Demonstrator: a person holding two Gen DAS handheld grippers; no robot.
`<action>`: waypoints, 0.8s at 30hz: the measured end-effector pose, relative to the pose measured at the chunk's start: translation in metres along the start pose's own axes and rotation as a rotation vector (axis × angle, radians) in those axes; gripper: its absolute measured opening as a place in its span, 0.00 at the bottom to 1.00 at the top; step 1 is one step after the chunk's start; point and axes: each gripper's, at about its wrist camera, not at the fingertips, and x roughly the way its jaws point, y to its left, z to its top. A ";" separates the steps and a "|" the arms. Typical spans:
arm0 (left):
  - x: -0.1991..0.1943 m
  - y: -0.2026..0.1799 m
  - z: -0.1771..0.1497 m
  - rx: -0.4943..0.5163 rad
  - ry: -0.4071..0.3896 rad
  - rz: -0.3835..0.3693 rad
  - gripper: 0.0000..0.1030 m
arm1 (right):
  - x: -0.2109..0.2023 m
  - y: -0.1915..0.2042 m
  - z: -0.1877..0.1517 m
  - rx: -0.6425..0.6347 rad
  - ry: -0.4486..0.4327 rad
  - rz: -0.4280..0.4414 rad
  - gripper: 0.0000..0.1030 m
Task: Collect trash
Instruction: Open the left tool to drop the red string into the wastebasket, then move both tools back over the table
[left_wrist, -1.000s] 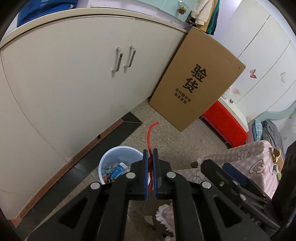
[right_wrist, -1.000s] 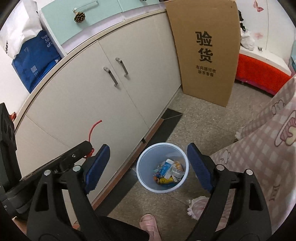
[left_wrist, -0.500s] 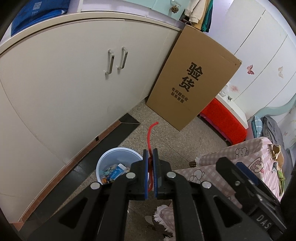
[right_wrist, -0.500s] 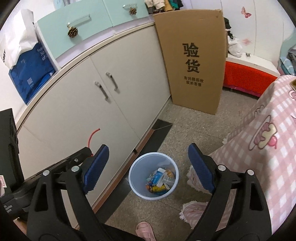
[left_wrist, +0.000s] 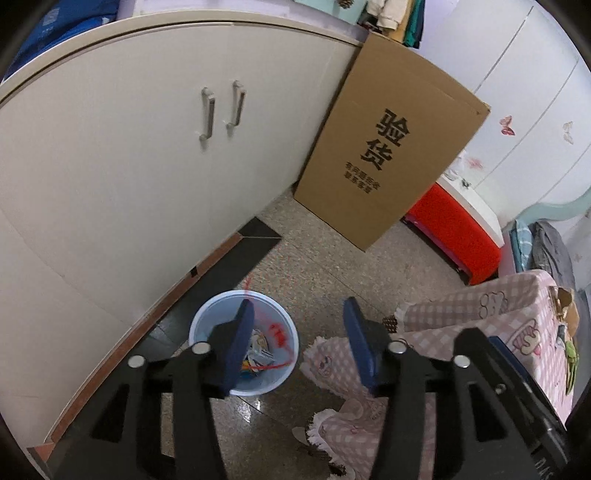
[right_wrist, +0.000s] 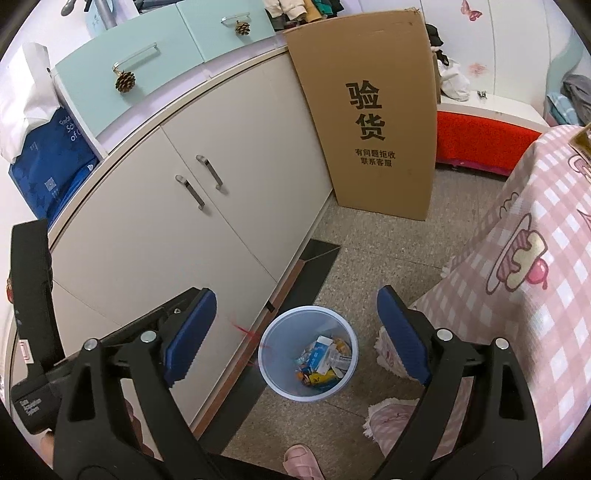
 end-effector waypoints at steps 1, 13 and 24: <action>0.001 0.002 0.000 -0.009 0.006 0.001 0.51 | 0.000 0.001 0.000 -0.001 0.003 -0.001 0.85; -0.034 -0.006 -0.020 -0.015 -0.008 -0.047 0.53 | -0.044 -0.002 -0.004 -0.013 -0.032 -0.020 0.85; -0.095 -0.075 -0.042 0.095 -0.076 -0.110 0.55 | -0.141 -0.045 -0.006 0.021 -0.154 -0.068 0.85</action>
